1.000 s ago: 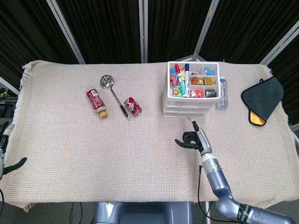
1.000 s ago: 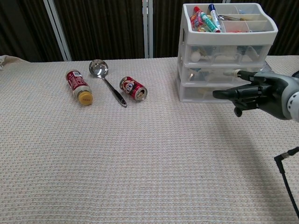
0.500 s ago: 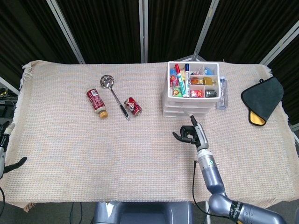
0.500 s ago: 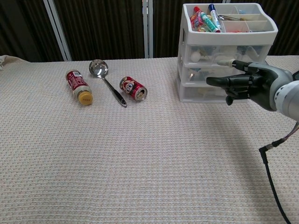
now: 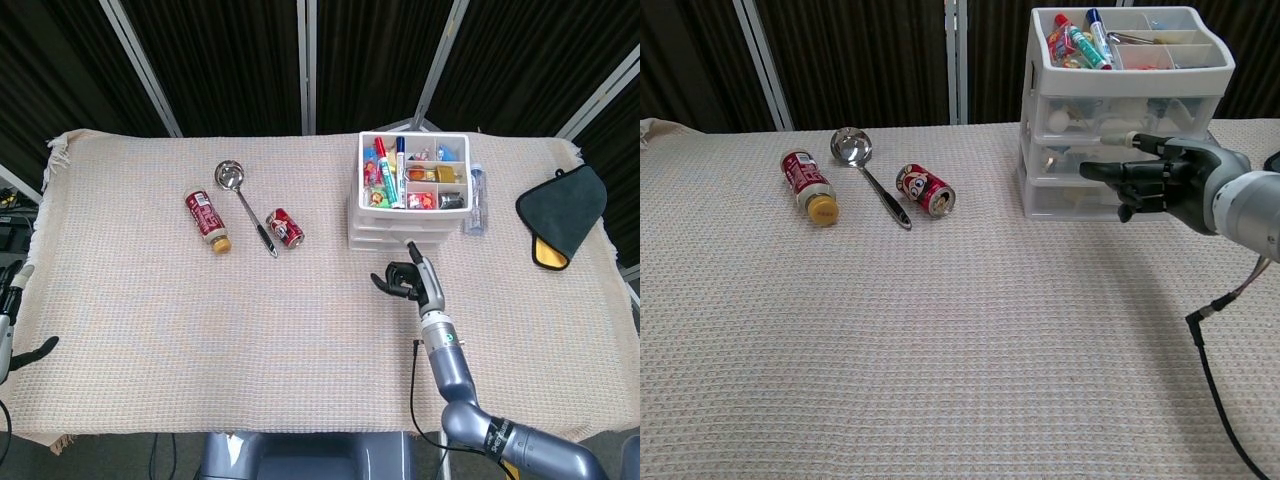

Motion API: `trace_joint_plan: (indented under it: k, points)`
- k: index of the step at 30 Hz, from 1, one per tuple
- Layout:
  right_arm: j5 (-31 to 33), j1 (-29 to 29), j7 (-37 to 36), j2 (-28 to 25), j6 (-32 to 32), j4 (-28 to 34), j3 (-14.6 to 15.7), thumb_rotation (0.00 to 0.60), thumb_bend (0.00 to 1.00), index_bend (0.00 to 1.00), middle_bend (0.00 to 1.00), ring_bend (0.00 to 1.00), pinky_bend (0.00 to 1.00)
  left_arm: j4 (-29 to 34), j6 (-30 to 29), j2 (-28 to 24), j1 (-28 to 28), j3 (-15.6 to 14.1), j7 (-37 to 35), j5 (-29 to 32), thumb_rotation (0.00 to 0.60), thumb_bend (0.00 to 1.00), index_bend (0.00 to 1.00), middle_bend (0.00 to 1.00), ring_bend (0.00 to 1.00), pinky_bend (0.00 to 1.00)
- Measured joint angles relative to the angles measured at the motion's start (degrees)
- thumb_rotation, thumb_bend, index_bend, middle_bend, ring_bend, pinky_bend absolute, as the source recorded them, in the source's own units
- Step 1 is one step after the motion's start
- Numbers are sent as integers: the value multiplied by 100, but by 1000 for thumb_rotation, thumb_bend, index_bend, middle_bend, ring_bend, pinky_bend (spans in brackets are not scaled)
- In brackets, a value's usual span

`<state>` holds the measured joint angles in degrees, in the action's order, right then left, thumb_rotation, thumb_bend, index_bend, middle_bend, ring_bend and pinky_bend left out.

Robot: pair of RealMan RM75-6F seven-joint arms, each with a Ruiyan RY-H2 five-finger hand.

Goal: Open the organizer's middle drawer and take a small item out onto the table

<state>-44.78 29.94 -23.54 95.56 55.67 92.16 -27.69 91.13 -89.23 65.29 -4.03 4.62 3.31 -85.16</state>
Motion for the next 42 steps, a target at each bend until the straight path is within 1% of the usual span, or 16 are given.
trace_joint_plan:
  k: [10, 27, 31, 36, 42]
  points:
    - [40, 41, -30, 18, -24, -122, -121, 600, 169, 173, 754, 815, 695, -1, -26, -1, 5, 3, 5, -22, 600, 20, 0, 0, 0, 0]
    - [234, 197, -50, 83, -191, -382, -293, 600, 172, 227, 754, 815, 695, -33, 57, 35, -29, 13, 78, 43, 600, 20, 0, 0, 0, 0]
    - [245, 222, -64, 95, -224, -381, -315, 600, 174, 266, 754, 815, 695, -38, 69, 37, -35, 13, 81, 49, 600, 21, 0, 0, 0, 0]
    - [246, 232, -71, 103, -253, -328, -307, 600, 177, 343, 754, 815, 695, -42, 77, 40, -39, 17, 77, 59, 600, 20, 0, 0, 0, 0]
    - [325, 231, -119, 68, -420, -223, -293, 600, 178, 383, 754, 815, 695, -41, 82, 40, -41, 12, 71, 55, 600, 21, 0, 0, 0, 0]
